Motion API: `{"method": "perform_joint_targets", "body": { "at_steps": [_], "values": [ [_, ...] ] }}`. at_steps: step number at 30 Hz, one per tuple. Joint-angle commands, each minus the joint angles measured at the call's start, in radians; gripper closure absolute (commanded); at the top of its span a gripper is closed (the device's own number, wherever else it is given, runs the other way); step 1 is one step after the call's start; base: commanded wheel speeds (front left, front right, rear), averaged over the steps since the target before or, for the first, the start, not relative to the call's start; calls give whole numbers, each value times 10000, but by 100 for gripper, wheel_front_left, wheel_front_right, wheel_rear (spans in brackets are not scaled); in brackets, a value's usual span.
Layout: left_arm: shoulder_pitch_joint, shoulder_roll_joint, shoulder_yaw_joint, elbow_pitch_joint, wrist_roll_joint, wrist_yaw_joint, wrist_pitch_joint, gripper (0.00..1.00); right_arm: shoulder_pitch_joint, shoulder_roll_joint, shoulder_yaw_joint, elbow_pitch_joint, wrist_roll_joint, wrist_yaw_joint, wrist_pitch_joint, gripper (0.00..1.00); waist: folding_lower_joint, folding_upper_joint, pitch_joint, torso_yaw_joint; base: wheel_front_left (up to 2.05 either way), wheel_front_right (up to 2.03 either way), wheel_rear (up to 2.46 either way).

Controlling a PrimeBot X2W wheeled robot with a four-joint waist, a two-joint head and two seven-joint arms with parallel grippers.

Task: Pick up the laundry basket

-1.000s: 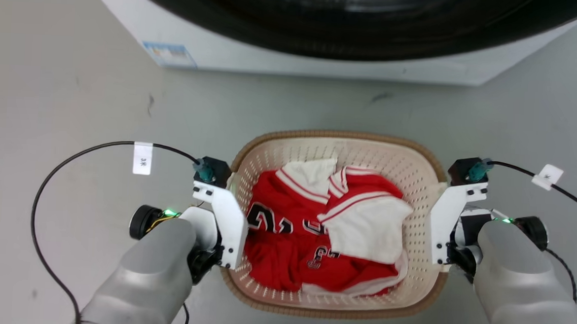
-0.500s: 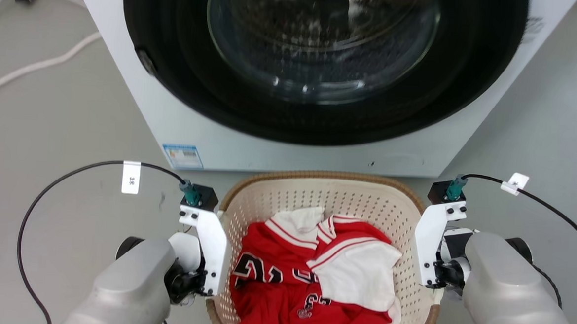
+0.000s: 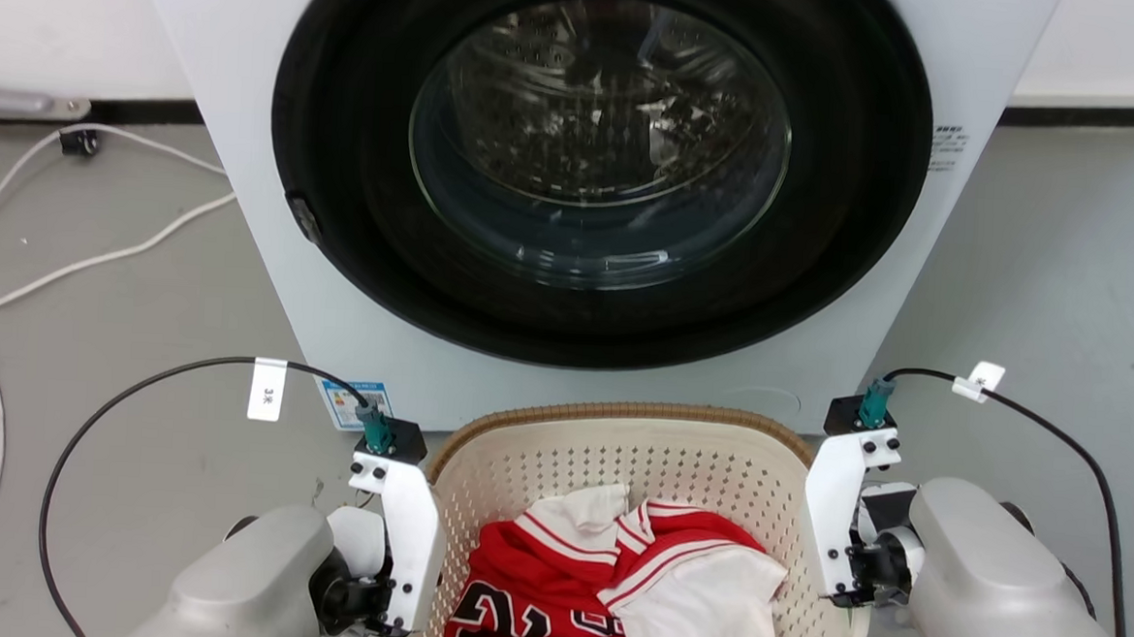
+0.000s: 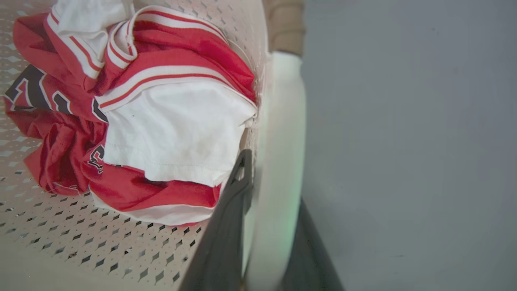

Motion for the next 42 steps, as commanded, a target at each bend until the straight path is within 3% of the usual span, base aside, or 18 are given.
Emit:
{"method": "perform_joint_targets", "body": {
  "at_steps": [1,42],
  "values": [
    [79,147,-44,87,37,-118,-36,100,111,-282,51,-15,60,-1,49,100,3,-1,-105,18,0,0,0],
    [-153,-164,-1217,659,-1058,-116,-263,100,-345,-177,661,622,1523,0,78,100,3,-1,-470,3,0,0,0]
  ]
}}
